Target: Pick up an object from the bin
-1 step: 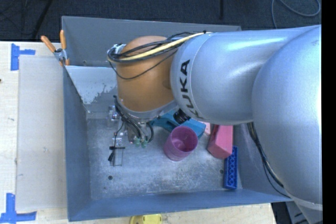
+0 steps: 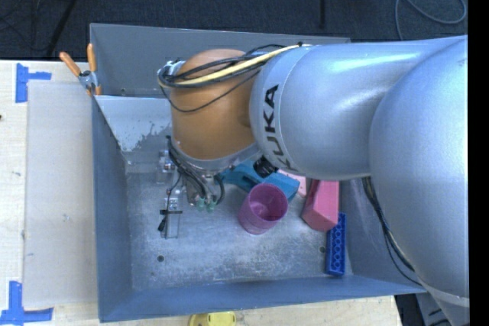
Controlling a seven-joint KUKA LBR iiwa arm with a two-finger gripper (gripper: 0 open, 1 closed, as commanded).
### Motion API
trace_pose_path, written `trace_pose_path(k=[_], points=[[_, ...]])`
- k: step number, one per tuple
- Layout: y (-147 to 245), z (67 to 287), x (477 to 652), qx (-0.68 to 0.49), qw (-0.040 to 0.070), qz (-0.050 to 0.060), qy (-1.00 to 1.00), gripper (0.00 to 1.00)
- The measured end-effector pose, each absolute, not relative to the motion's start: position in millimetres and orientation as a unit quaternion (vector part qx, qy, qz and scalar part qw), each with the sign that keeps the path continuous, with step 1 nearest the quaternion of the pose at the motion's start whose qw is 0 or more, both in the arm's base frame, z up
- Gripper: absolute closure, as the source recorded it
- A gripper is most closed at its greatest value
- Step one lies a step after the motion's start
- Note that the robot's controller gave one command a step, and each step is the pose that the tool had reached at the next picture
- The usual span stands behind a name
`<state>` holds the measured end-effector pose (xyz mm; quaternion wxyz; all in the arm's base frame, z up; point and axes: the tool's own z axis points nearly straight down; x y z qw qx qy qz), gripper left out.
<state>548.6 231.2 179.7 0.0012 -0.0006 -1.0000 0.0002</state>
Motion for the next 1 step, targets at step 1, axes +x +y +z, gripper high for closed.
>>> trace_pose_path(k=[1], points=[[227.8, 166.9, 596.2, -0.023, -0.001, -0.001, -1.000, 0.00]])
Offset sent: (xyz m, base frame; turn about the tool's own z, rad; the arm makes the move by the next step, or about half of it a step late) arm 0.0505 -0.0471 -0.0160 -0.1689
